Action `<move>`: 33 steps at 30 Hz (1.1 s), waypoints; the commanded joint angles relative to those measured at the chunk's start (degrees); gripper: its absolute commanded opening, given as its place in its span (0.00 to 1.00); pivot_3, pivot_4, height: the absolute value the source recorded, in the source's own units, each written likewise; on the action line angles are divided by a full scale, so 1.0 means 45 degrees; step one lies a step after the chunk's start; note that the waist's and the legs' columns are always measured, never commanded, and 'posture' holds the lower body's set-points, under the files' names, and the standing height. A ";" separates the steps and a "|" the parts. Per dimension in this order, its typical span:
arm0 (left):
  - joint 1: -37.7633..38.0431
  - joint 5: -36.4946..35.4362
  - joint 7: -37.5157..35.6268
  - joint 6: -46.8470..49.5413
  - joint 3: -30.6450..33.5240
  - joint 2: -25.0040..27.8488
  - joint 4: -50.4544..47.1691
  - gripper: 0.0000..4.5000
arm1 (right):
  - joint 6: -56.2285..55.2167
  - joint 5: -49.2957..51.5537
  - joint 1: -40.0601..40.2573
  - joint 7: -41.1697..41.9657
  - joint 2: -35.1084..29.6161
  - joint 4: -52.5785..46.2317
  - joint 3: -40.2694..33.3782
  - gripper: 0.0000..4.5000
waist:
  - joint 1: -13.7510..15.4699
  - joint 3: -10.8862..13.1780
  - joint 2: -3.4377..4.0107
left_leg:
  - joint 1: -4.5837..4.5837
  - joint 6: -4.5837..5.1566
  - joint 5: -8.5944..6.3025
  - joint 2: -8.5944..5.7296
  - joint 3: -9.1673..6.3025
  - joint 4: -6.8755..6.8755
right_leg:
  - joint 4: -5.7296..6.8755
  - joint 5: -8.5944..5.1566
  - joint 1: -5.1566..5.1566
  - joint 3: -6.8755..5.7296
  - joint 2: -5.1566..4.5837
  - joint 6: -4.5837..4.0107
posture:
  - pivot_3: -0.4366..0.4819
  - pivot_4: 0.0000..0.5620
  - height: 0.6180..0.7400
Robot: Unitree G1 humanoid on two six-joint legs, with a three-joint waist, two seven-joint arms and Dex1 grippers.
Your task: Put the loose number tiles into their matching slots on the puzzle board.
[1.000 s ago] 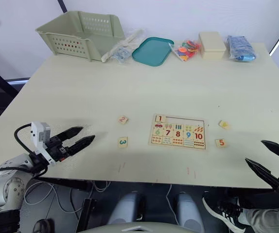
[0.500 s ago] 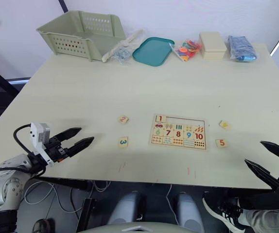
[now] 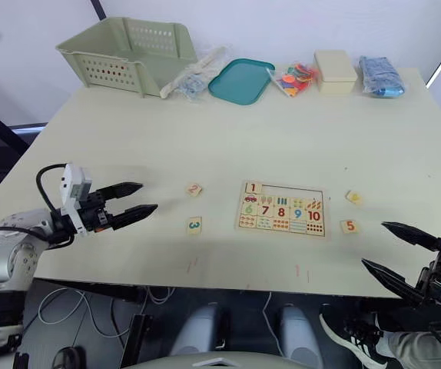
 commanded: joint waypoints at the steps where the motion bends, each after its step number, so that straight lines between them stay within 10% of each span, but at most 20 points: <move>1: -0.1713 0.0729 -0.1487 -0.0718 -0.1027 0.0489 0.1674 0.98 | 0.0166 0.0418 -0.0082 -0.0073 -0.0238 -0.0752 -0.0121 1.00 | 0.0026 0.0000 -0.0001 | 0.0000 0.0000 0.0000 -0.0003 0.0000 0.0001 | -0.0001 -0.0001 0.0001 0.0000 0.0000 0.0001 | 0.48 0.27 1.00; 8: -0.4420 0.2411 -0.0952 -0.1550 -0.2592 -0.0871 0.4011 0.98 | 0.0036 0.0278 -0.0044 -0.0446 -0.0022 -0.1451 -0.0088 1.00 | 0.0025 0.0000 -0.0001 | -0.0033 0.0000 0.0000 -0.0012 -0.0023 0.0021 | -0.0009 0.0001 -0.0002 -0.0016 0.0002 0.0006 | 0.48 0.27 1.00; 33: -0.1495 0.2837 0.8319 0.5399 -0.2390 -0.3918 -0.3706 0.98 | -0.0598 -0.0055 0.0121 -0.0406 0.0439 -0.1414 0.0199 1.00 | 0.0014 0.0000 0.0001 | -0.0054 0.0000 0.0001 -0.0014 -0.0122 0.0022 | 0.0001 0.0002 -0.0027 -0.0022 -0.0008 0.0005 | 0.48 0.27 1.00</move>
